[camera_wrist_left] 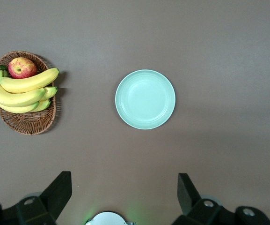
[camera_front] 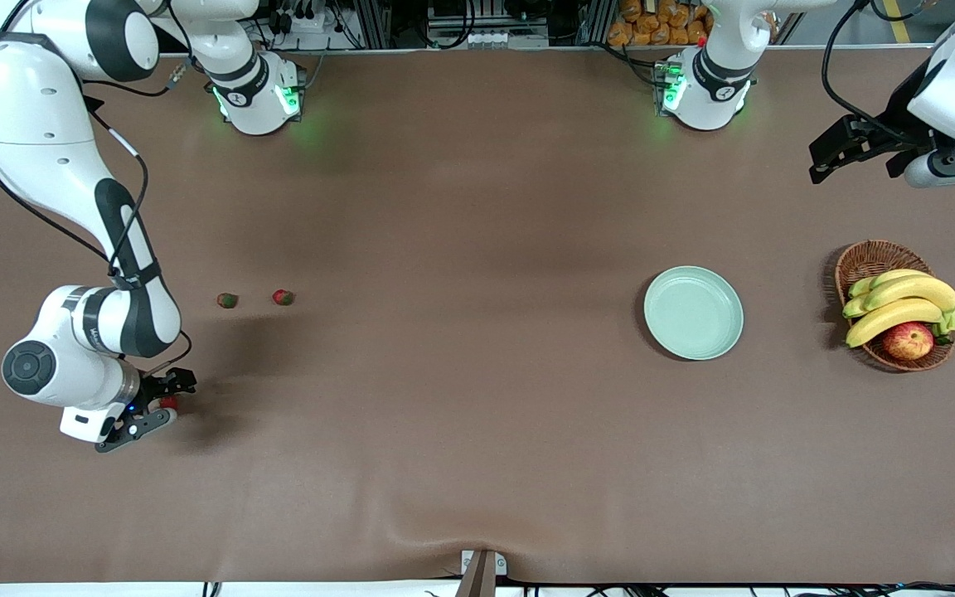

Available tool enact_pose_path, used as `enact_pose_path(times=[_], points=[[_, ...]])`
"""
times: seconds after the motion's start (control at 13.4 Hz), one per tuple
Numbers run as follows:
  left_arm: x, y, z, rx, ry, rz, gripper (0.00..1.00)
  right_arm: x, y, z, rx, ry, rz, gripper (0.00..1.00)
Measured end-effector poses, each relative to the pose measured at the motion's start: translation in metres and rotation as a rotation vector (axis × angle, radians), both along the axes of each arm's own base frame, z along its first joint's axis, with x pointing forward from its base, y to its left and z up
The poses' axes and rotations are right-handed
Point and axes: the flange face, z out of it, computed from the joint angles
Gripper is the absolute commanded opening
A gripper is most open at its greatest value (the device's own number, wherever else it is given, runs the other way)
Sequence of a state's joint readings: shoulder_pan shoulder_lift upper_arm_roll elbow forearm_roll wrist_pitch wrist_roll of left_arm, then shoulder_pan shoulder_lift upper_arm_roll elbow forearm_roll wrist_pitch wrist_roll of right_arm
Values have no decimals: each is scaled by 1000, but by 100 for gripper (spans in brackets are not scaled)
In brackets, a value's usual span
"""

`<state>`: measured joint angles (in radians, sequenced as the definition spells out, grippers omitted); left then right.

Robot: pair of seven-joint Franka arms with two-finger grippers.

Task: Collect all strawberries into plate
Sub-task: 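Reach the right gripper down to the lone strawberry and grasp it, then carry the strawberry toward the middle while the left gripper approaches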

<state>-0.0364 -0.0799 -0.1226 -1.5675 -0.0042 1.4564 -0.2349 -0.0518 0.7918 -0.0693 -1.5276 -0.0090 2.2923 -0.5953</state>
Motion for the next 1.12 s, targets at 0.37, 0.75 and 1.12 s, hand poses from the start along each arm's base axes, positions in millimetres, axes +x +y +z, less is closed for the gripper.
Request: enact_pose_path(times=[0.37, 0.75, 1.12], points=[[1, 0, -2, 0, 4, 1, 100, -1, -5, -3, 1, 6, 37, 14], [2, 3, -2, 0, 4, 6, 100, 0, -9, -1, 0, 1, 33, 0], [2, 7, -2, 0, 3, 14, 100, 23, 47, 31, 65, -70, 97, 0]])
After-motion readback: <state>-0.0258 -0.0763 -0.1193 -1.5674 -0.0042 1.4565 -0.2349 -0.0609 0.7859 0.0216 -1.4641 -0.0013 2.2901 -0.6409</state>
